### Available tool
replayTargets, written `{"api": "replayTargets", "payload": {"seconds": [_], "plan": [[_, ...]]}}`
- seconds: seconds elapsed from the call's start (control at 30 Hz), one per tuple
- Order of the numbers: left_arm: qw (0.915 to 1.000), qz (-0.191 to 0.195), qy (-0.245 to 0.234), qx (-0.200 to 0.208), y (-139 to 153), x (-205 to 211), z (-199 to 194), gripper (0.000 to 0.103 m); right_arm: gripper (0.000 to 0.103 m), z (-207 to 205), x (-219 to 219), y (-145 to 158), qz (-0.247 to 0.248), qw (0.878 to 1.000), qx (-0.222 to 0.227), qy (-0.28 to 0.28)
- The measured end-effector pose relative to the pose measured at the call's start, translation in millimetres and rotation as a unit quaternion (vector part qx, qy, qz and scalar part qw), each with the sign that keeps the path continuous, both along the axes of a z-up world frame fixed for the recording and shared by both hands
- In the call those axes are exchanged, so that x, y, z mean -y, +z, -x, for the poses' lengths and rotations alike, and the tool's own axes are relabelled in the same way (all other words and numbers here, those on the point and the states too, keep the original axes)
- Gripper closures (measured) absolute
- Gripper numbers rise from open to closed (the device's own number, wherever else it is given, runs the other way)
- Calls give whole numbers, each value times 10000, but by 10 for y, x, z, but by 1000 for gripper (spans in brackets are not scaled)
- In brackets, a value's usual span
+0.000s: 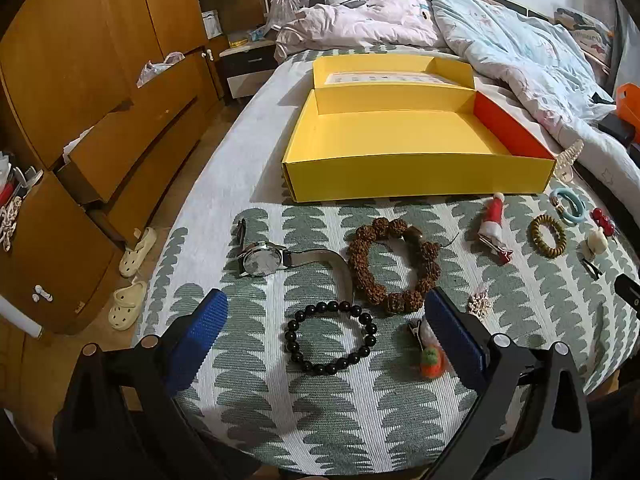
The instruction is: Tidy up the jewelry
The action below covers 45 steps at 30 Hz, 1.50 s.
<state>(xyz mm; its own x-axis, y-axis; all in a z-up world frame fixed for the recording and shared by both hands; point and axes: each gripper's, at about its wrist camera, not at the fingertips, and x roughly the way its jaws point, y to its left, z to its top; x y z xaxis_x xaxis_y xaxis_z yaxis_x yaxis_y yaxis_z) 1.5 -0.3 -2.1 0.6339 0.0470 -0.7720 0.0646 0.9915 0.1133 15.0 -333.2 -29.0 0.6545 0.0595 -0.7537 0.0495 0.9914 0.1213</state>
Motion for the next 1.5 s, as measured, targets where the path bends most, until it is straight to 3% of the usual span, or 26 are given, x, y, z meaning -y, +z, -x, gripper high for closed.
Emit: {"api": "replayTargets", "payload": {"seconds": [1.23, 1.37, 1.5], "plan": [[9998, -61, 58, -157, -41, -24, -46, 6, 3, -56, -135, -36, 192, 9996, -140, 138], [9994, 57, 62, -326, -41, -91, -130, 6, 3, -63, -107, -35, 147, 9997, -140, 101], [9976, 355, 408, -434, -1, -369, -265, 6, 3, -70, -74, -41, 64, 9998, -154, 65]]}}
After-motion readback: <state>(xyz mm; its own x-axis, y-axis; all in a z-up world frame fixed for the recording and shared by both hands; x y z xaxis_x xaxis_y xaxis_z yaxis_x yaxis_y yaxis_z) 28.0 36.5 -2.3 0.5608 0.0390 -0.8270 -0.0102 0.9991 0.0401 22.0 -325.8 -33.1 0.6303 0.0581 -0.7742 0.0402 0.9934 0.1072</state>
